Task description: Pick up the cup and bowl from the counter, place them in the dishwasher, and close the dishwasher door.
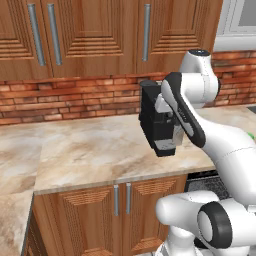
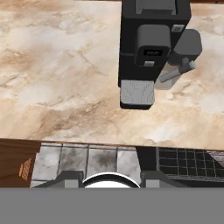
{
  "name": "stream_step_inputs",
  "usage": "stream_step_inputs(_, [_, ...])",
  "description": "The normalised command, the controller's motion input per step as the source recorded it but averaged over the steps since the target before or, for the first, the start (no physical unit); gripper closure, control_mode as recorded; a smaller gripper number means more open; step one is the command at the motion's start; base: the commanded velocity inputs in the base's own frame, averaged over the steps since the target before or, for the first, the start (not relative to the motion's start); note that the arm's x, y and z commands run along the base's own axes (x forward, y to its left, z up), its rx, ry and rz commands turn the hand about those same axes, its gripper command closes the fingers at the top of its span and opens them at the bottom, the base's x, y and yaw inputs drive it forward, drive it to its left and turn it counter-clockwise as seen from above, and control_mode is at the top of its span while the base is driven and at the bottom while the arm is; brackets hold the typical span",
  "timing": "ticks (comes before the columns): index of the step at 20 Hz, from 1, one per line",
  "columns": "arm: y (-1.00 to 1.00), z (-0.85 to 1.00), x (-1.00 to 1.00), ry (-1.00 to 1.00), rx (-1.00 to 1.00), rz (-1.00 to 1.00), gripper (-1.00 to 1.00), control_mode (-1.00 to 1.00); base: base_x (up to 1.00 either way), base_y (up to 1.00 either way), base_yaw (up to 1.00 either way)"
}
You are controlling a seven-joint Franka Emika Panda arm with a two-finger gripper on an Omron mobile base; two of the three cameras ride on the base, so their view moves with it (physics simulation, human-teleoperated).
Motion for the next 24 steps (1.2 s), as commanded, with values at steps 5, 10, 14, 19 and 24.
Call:
stream_step_inputs(5, [0.0, 0.0, -0.25, 0.0, 0.0, 0.0, -1.0, -1.0, 0.0, 0.0, 0.0])
stream_step_inputs(10, [0.0, -0.03, -0.3, 0.0, 0.0, 0.0, -1.0, -1.0, 0.0, 0.0, 0.0])
stream_step_inputs(14, [-0.05, -0.04, -0.21, 0.0, 0.0, 0.0, -1.0, -1.0, 0.0, 0.0, 0.0])
stream_step_inputs(19, [-0.26, -0.12, 0.0, 0.0, 0.0, 0.0, -1.0, -1.0, 0.0, 0.0, 0.0])
stream_step_inputs(24, [-0.39, -0.2, 0.0, 0.0, 0.0, 0.0, -1.0, -1.0, 0.0, 0.0, 0.0])
